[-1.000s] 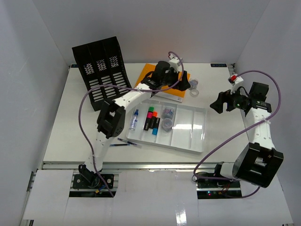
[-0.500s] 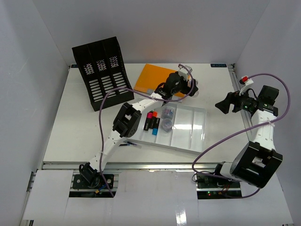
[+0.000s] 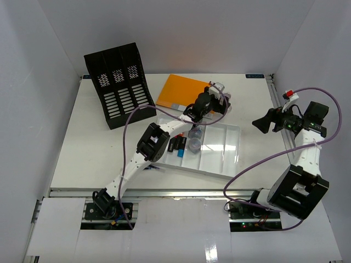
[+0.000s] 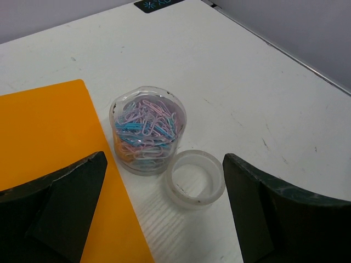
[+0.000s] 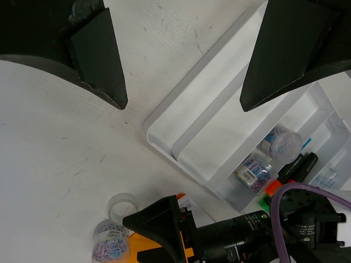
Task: Organize the desk
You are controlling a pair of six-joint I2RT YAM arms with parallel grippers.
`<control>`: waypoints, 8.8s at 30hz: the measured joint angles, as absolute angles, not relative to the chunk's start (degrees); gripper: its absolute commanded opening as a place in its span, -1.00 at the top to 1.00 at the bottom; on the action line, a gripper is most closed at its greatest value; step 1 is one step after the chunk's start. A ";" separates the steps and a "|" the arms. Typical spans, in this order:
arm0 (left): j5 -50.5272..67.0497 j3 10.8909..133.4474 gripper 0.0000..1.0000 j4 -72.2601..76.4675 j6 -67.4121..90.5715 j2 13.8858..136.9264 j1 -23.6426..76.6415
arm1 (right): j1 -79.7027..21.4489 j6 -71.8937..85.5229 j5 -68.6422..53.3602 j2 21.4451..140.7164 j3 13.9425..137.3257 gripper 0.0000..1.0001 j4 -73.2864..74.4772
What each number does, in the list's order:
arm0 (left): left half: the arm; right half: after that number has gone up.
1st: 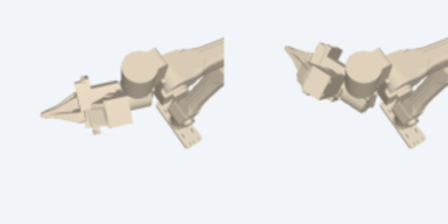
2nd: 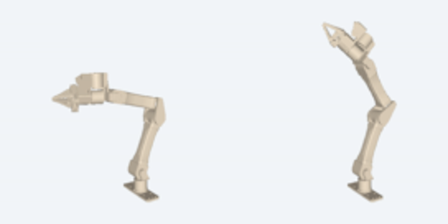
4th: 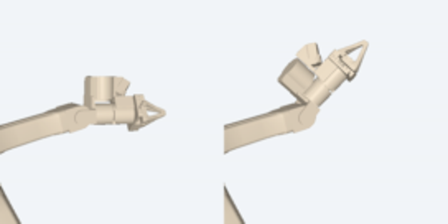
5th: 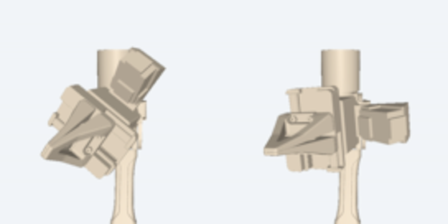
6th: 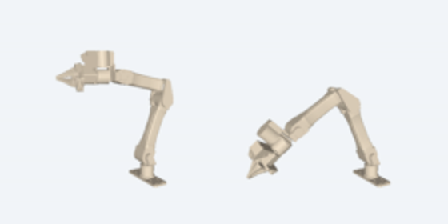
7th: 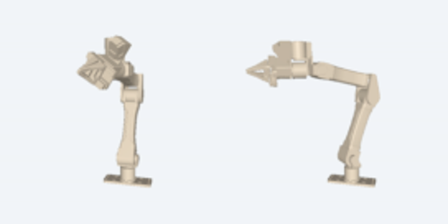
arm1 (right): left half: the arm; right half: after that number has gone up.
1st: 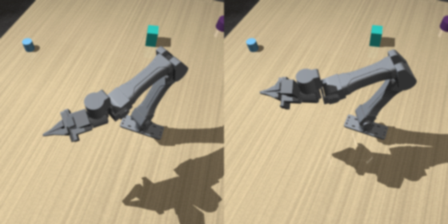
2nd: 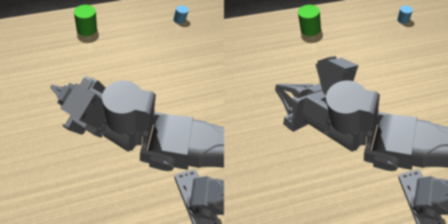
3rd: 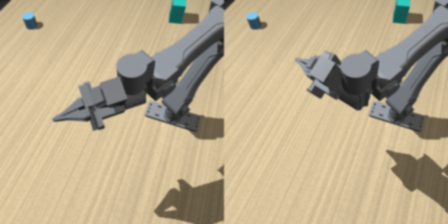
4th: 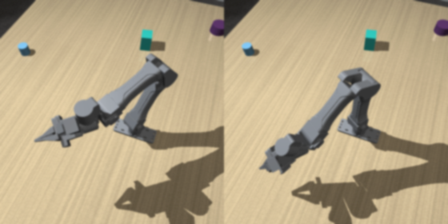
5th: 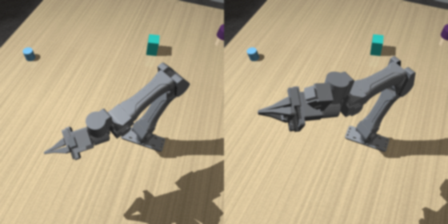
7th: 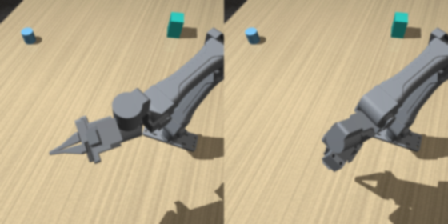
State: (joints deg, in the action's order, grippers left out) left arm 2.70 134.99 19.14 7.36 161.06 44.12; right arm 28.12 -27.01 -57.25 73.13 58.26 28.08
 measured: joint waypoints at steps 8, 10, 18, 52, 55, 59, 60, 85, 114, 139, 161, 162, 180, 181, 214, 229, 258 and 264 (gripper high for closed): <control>0.34 141.25 -0.85 25.45 6.42 167.48 44.10 | 28.25 -26.90 -57.47 73.06 58.26 -0.80 28.08; 0.01 141.60 -0.84 25.56 6.33 168.44 44.10 | 28.40 -26.87 -57.60 73.06 58.26 -0.80 28.08; -0.01 140.69 -0.81 29.30 5.64 167.84 44.00 | 28.53 -26.49 -58.34 73.06 58.12 -0.80 27.97; 22.20 42.59 -0.80 3.76 12.59 65.57 20.91 | -5.89 -14.39 -15.86 115.17 93.98 -0.80 19.98; 23.28 41.68 -0.79 2.23 11.35 62.86 21.49 | -6.56 -13.42 -12.79 120.03 99.92 -0.80 20.48; 22.91 42.06 -0.79 1.71 9.29 61.96 21.52 | -6.88 -13.73 -7.96 123.97 105.03 -0.80 20.45; 22.84 42.06 -0.79 1.47 9.06 61.94 21.51 | -6.93 -13.89 -6.85 124.56 105.58 -0.80 20.36; 22.71 42.06 -0.78 0.40 8.38 61.78 21.47 | -7.53 -13.77 -3.60 132.70 109.80 -0.11 19.86; 19.18 41.68 -0.79 0.38 6.86 55.84 21.47 | -15.74 -27.35 -29.10 100.88 92.67 0.70 29.09; 17.54 41.60 -0.79 0.40 6.43 54.54 21.47 | -36.90 -42.73 -36.85 97.95 72.86 0.46 45.22; 17.66 39.18 -0.96 1.00 11.69 54.13 21.47 | -38.64 -40.89 -25.78 92.89 69.54 -0.80 38.89; 17.85 38.52 -0.96 0.87 13.14 53.81 21.47 | -38.62 -40.87 -25.32 91.83 69.54 -0.80 38.85; 14.38 33.75 -0.95 -15.80 30.94 36.12 21.17 | 0.08 -16.06 -22.41 103.84 79.91 -0.32 29.20; 14.34 33.37 -0.95 -15.96 31.04 35.22 21.17 | -0.15 -14.94 -21.00 105.59 81.39 -0.28 29.39; 10.83 28.12 -0.95 -18.80 33.04 27.32 21.15 | -2.50 -6.50 -7.61 130.94 106.57 0.32 34.53; 10.97 27.12 -0.96 -18.04 34.50 27.41 21.15 | -2.65 -7.67 -11.02 127.34 100.86 0.85 31.88; -3.93 23.24 -0.29 -35.12 67.88 41.50 21.10 | -21.54 -26.44 -12.18 96.53 61.95 -0.38 26.01; -5.61 24.87 -0.04 -36.85 69.39 46.51 21.10 | -21.88 -29.16 -13.60 88.19 61.67 -0.49 26.60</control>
